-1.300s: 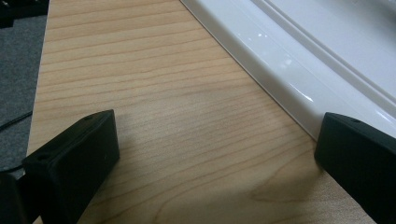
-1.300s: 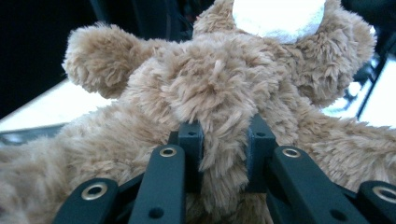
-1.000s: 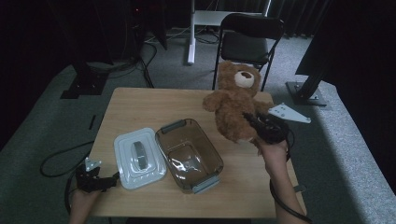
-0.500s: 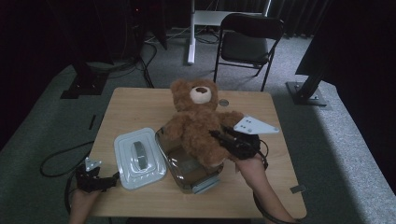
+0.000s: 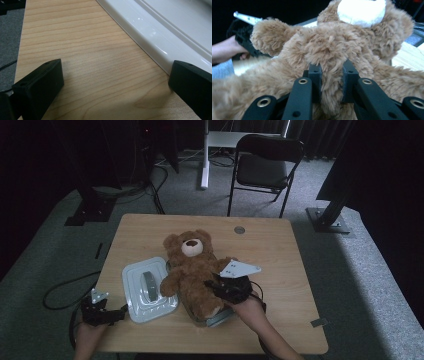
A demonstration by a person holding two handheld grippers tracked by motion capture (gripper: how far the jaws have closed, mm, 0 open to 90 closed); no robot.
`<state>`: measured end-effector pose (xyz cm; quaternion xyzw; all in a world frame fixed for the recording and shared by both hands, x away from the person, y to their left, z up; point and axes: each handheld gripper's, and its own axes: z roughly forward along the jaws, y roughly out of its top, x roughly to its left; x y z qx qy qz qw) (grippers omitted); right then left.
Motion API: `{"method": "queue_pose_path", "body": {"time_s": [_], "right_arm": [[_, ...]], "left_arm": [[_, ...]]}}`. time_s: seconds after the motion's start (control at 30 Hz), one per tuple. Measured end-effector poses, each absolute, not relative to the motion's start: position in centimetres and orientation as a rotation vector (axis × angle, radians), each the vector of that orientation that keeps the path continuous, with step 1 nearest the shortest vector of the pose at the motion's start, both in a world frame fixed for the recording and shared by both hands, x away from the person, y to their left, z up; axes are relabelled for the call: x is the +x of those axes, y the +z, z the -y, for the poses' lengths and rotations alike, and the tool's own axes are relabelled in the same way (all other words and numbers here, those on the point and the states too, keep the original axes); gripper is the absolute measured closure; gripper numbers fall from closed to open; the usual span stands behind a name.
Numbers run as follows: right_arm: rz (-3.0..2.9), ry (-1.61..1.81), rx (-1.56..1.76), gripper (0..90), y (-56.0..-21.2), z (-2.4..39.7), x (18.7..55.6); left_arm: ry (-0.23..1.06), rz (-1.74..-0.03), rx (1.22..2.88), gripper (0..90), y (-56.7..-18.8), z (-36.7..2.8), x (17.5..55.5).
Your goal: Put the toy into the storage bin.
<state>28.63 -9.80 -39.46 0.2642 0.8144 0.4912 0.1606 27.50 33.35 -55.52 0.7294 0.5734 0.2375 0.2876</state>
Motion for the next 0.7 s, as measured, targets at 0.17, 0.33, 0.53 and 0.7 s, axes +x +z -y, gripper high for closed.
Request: {"method": "queue_pose_path", "body": {"time_s": [0.17, 0.33, 0.53, 0.7], "right_arm": [[-2.368, 1.373, 0.754, 72.7, -40.4, 9.4, 28.2], [-2.395, 1.383, 0.804, 51.6, -40.8, 9.7, 28.1], [-2.387, 1.521, 0.793, 42.0, -38.2, 10.7, 28.1], [-2.357, 1.520, 0.784, 28.4, -35.1, 10.6, 29.4]], "left_arm": [[0.635, -1.532, 1.947, 0.6, -55.5, -33.3, 27.5], [0.636, -1.531, 1.947, 0.6, -55.5, -33.3, 27.5], [0.635, -1.531, 1.948, 0.6, -55.5, -33.3, 27.5], [0.635, -1.531, 1.948, 0.6, -55.5, -33.3, 27.5]]}}
